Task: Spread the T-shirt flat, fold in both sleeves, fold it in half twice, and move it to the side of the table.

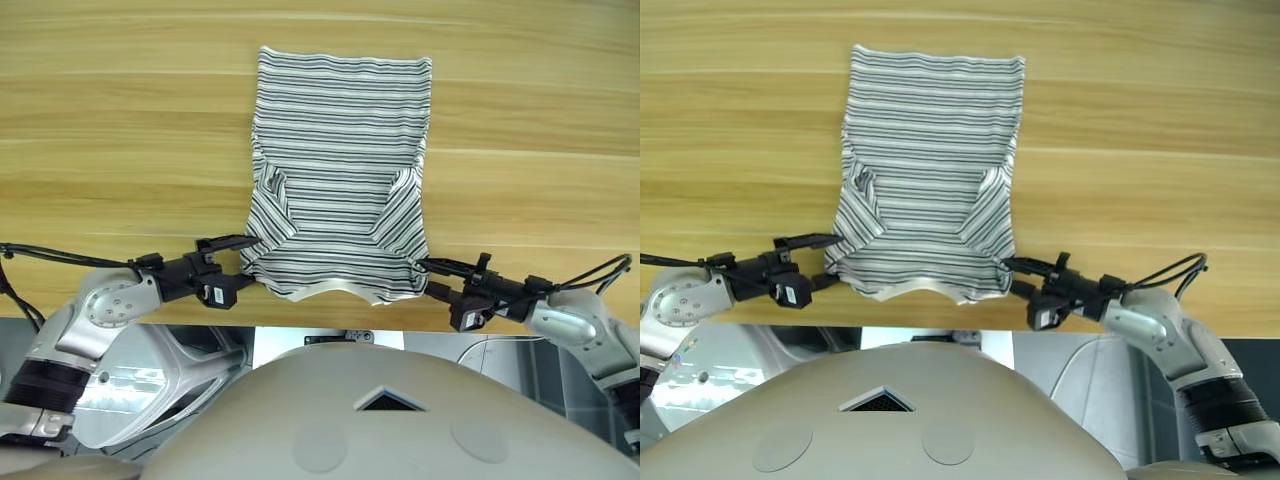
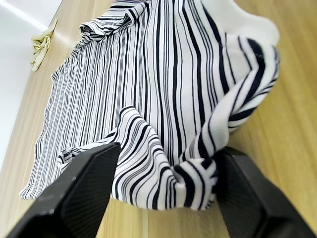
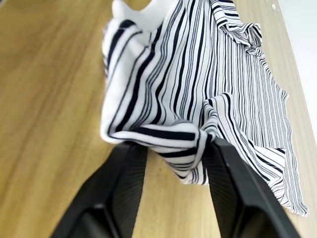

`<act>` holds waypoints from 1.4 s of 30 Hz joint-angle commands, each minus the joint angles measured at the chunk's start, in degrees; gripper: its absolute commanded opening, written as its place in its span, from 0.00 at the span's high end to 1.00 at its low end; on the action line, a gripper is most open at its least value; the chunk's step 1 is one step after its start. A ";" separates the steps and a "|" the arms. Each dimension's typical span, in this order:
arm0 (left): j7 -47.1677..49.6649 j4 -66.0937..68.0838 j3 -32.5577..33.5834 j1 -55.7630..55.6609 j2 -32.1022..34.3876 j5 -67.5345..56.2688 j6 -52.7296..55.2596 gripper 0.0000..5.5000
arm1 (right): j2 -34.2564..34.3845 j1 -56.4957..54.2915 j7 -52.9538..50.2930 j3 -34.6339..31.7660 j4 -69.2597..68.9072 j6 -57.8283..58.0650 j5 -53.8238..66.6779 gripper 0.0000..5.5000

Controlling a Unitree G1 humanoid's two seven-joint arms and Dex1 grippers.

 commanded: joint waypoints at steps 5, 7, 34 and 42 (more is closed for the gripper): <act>-2.69 4.02 -4.66 -0.56 1.12 1.42 -1.31 0.63 | 1.31 -1.64 -0.32 0.68 2.48 -0.66 -1.65 0.87; -2.24 4.22 -4.52 -0.43 1.43 1.14 -1.51 0.70 | 1.38 -1.77 -0.48 0.53 2.86 -0.97 -1.73 0.94; 1.90 -10.69 -1.91 13.46 -1.93 -7.60 -0.75 0.99 | -0.41 4.99 -1.97 -3.87 0.18 -3.05 2.56 1.00; 3.66 -18.07 5.12 21.06 -1.62 -13.90 0.49 0.99 | -2.86 13.85 0.82 -11.83 -11.12 1.56 19.14 1.00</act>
